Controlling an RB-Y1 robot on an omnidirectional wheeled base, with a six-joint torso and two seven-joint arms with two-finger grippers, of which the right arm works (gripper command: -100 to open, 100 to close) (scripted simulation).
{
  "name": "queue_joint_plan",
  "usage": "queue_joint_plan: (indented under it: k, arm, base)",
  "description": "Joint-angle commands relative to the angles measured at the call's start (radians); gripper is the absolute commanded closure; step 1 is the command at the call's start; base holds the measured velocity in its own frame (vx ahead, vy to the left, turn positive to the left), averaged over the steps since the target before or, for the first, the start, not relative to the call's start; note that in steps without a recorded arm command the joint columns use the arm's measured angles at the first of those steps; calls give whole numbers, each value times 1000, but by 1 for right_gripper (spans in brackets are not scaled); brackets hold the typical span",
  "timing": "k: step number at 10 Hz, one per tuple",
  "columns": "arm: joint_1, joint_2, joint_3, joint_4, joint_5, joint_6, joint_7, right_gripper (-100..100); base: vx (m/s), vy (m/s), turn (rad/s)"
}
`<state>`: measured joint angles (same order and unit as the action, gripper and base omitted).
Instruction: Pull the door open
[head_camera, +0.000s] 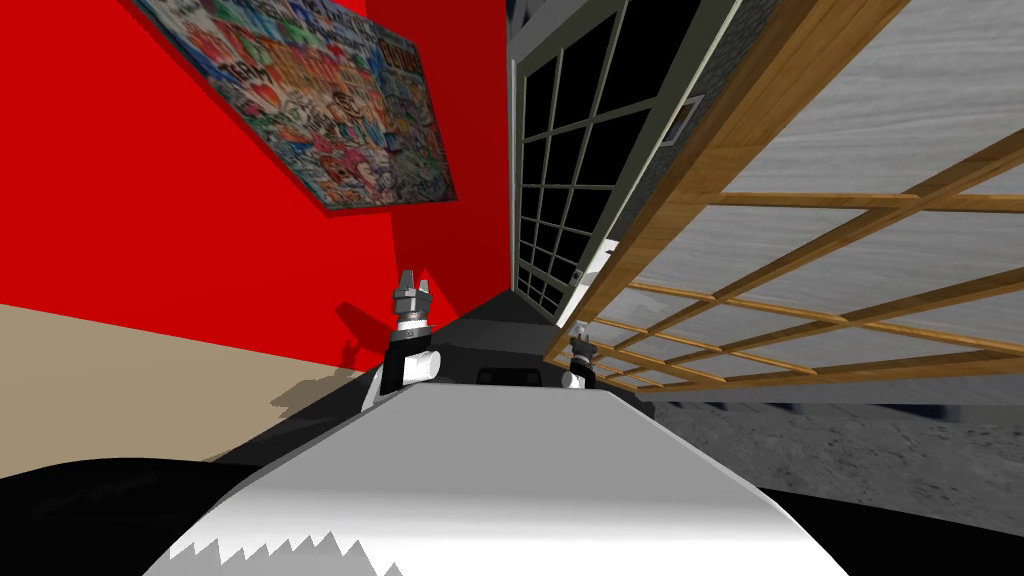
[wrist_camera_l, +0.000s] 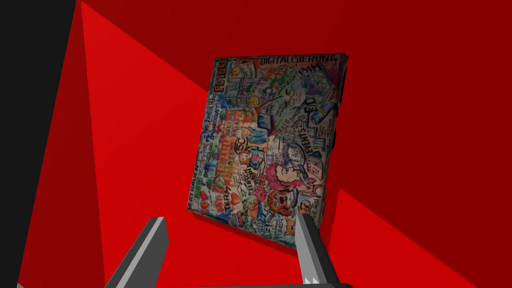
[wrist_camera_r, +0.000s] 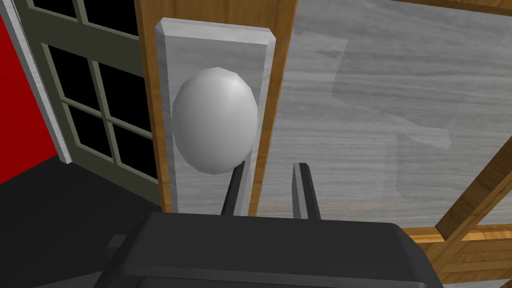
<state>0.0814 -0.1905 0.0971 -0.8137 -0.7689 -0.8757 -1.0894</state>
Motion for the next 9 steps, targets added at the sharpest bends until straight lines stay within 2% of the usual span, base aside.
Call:
queue_joint_plan:
  k: [1, 6, 7, 9]
  arm:
    - [-11, 12, 20, -28, -6, -6, -36, -100]
    - [-11, 12, 20, -28, -6, -6, -36, -100]
    - [-12, 14, 24, -30, -15, -6, -57, -100]
    - [-12, 14, 24, -30, -15, -6, -57, -100]
  base:
    - [-35, -2, 57]
    - [-9, 2, -2]
    - [-13, 7, 16]
    - [-15, -4, 11]
